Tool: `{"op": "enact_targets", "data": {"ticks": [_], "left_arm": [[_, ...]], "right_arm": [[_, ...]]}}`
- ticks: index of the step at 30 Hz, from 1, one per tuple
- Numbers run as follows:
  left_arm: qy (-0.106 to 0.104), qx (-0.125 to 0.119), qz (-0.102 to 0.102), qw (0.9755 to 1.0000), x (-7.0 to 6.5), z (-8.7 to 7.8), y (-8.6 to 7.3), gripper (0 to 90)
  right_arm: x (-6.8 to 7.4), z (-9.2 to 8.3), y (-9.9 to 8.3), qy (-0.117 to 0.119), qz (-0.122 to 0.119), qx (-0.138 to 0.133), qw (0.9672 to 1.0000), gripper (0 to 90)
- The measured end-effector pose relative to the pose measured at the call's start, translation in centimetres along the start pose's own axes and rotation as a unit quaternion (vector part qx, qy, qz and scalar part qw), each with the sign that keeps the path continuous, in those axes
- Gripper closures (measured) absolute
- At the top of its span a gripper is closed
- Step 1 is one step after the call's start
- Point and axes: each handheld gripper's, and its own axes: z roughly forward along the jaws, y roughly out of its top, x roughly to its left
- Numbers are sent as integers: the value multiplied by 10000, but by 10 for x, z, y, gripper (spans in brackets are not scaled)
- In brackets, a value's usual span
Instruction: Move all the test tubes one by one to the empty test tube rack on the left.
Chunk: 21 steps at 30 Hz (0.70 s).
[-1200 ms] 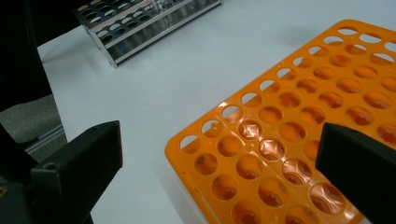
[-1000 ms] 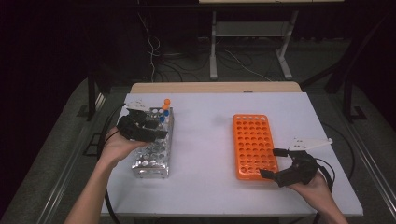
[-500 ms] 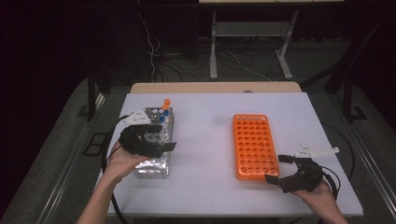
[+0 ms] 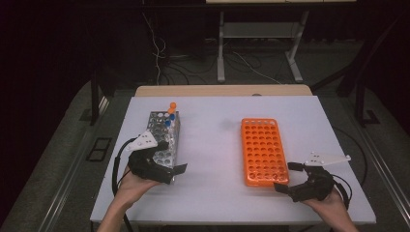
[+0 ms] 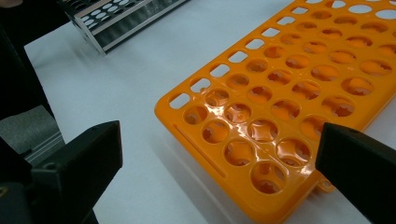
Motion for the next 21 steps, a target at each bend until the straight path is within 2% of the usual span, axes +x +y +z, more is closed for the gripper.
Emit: {"op": "enact_targets", "data": {"ticks": [11,16,21], "left_arm": [[126,-89,-133,9998,-5,1,-29,0],[184,-59,-49,9998,-11,5,-38,0],[196,-75,-75,9998,-11,7,-44,0]], "right_arm": [[2,2,-2,2,-28,41,10000,2],[2,2,-3,-2,-35,50,10000,2],[3,1,-4,-7,-46,45,10000,2]]}}
